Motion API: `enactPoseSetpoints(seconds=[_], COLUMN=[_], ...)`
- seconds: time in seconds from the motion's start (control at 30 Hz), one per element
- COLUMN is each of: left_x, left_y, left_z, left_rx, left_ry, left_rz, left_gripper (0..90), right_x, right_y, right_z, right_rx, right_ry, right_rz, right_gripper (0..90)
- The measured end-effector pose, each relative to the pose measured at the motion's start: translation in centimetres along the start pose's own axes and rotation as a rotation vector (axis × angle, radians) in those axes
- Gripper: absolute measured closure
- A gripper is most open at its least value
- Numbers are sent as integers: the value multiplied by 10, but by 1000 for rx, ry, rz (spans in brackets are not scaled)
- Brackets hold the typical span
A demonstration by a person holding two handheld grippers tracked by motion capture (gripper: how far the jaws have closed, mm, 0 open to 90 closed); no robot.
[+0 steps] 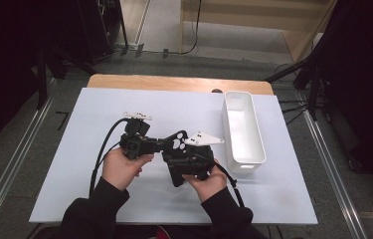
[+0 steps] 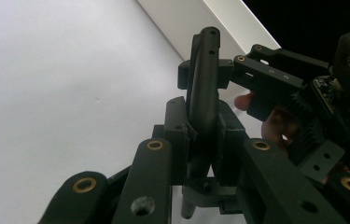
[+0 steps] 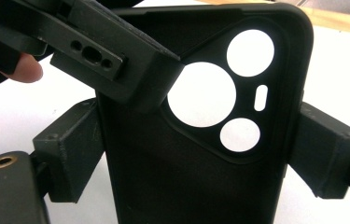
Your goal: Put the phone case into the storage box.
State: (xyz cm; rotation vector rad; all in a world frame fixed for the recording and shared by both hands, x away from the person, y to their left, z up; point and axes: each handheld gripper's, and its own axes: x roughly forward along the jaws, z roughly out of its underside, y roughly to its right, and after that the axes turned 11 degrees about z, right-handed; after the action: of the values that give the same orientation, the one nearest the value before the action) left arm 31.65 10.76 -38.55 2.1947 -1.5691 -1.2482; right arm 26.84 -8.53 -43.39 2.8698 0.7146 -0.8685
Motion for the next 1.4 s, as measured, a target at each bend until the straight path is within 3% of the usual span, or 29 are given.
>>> enactPoseSetpoints(seconds=[0.3,0.4,0.57,0.7,0.77,0.87,0.93,1.0,1.13,1.3,1.4], left_x=[-4,-11,-19,-23,-27,-30,-34,-34,-36,-37,-36], left_y=[4,7,9,8,6,5,4,4,3,3,2], left_z=[-2,-4,-7,-9,-9,-10,-10,-10,-9,-8,-6], left_rx=[15,30,51,49,68,83,133,145,191,224,241], left_ry=[15,32,37,22,32,31,10,2,-42,-55,-78], left_rz=[19,21,12,40,69,76,80,78,104,111,106], left_gripper=[744,649,582,500,439,395,370,319,314,288,288], right_x=[-5,-6,-6,-6,-6,-5,-5,-6,-7,-9,-10], right_y=[-1,-3,-3,-1,2,5,7,8,12,20,23], right_z=[-3,-3,-3,-3,-3,-3,-3,-4,-6,-9,-10], right_rx=[-22,-32,-36,-37,-39,-39,-46,-58,-65,-73,-79], right_ry=[17,20,18,13,5,-1,-5,-6,-12,-20,-28], right_rz=[2,-21,-26,-27,-41,-57,-79,-87,-98,-170,-190], right_gripper=[122,123,124,123,123,124,124,123,124,124,124])
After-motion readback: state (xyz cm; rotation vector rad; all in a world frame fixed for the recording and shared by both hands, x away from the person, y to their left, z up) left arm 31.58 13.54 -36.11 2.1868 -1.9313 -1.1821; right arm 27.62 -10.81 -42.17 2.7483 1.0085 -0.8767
